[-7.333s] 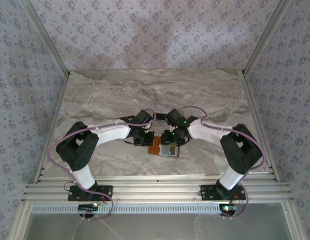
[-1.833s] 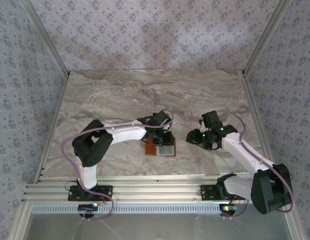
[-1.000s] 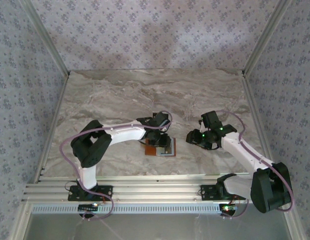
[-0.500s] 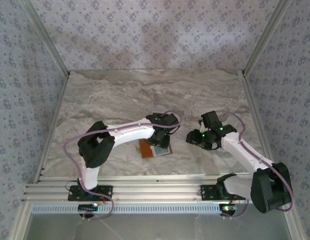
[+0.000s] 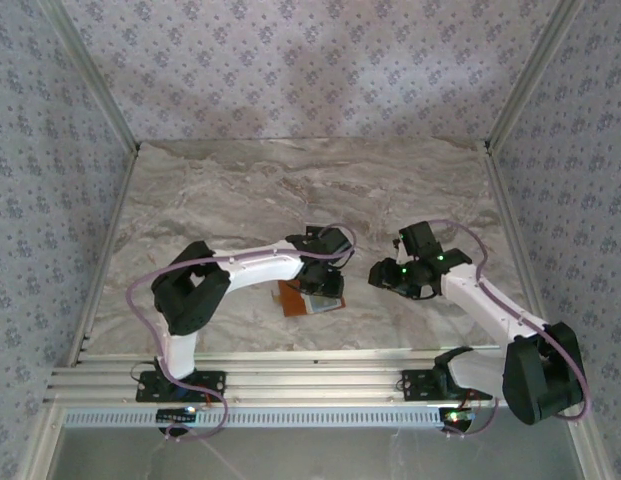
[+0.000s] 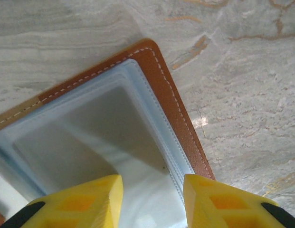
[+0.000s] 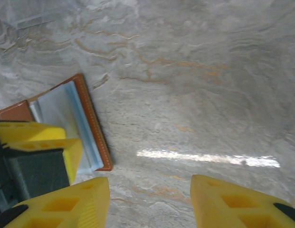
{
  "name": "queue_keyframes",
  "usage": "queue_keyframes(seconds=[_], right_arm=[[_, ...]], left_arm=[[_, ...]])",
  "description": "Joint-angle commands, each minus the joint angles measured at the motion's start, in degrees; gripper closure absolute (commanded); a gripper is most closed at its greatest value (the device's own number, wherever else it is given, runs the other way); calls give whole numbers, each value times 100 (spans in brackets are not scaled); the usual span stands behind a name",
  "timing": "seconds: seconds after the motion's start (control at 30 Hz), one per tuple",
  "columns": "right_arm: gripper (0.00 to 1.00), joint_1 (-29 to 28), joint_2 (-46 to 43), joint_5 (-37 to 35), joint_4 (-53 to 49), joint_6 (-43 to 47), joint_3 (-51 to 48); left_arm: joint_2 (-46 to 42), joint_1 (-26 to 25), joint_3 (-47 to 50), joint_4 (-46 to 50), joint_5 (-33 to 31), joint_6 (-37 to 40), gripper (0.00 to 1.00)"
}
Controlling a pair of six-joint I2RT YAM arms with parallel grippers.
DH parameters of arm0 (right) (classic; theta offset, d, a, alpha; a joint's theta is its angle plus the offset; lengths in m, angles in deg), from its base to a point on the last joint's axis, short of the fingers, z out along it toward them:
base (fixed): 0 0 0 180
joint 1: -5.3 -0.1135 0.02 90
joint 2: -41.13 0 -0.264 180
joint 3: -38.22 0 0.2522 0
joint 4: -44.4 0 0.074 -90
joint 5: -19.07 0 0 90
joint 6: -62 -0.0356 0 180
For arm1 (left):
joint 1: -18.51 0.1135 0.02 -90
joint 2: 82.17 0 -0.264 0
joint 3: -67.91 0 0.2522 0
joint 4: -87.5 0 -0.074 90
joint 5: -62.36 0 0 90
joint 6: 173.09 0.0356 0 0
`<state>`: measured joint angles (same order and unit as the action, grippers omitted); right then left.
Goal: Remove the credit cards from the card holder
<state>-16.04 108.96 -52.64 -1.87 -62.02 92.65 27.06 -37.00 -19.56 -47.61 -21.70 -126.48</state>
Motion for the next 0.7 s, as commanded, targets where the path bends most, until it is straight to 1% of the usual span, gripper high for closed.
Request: queue_keyframes(seconds=[0.0, 0.1, 0.2, 0.37, 0.47, 0.53, 0.6, 0.67], right_arm=[[52, -185, 193, 270, 264, 23, 233], [54, -382, 485, 481, 483, 27, 362], [54, -661, 853, 491, 581, 48, 583], [55, -1077, 1467, 495, 587, 158, 1074], [56, -1287, 1819, 473, 527, 223, 1367], [56, -1403, 2061, 461, 473, 260, 1551], [57, -1523, 2333, 466, 397, 338, 1787], [57, -1622, 2568, 424, 299, 382, 1991]], left_arm=[[-294, 192, 291, -578, 526, -331, 62], [-648, 263, 671, -585, 268, -418, 64], [-1033, 362, 990, -586, 198, -431, 64], [-1594, 508, 1327, -211, -159, -376, 64], [-1878, 679, 1619, -107, -220, -380, 64], [-2034, 778, 1801, -2, -290, -366, 68], [-2200, 868, 1991, 129, -435, -347, 74], [-2328, 959, 2177, 191, -487, -324, 77]])
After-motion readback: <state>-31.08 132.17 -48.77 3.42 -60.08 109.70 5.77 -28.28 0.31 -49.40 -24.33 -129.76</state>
